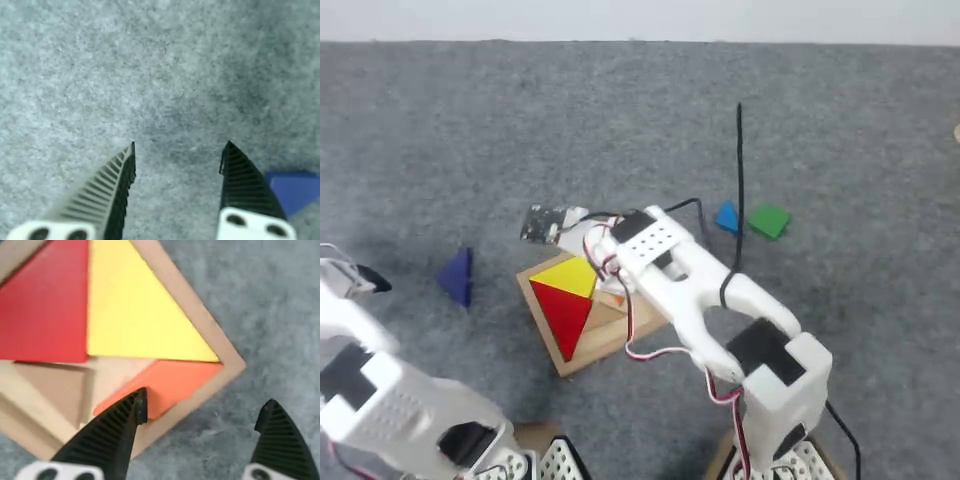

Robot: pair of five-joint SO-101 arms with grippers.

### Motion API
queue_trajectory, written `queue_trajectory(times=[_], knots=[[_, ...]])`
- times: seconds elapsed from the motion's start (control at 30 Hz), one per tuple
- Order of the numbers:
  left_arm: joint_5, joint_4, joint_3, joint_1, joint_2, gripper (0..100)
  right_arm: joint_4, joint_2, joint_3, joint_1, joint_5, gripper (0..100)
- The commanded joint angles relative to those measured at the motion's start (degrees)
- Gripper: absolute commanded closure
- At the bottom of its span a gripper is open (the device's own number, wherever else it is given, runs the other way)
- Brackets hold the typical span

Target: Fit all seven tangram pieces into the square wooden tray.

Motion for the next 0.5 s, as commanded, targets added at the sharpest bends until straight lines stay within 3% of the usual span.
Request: queue_trajectory(times=[0.0, 0.47], knots=[[-0.4, -0.7, -0.2, 0.4, -3.7, 74, 1.3, -0.7, -1.5, 1.3, -0.5, 66.3], [-0.4, -0.7, -0.2, 0.4, -3.6, 74, -1.5, -20.3, 14.3, -8.3, -4.2, 66.3]])
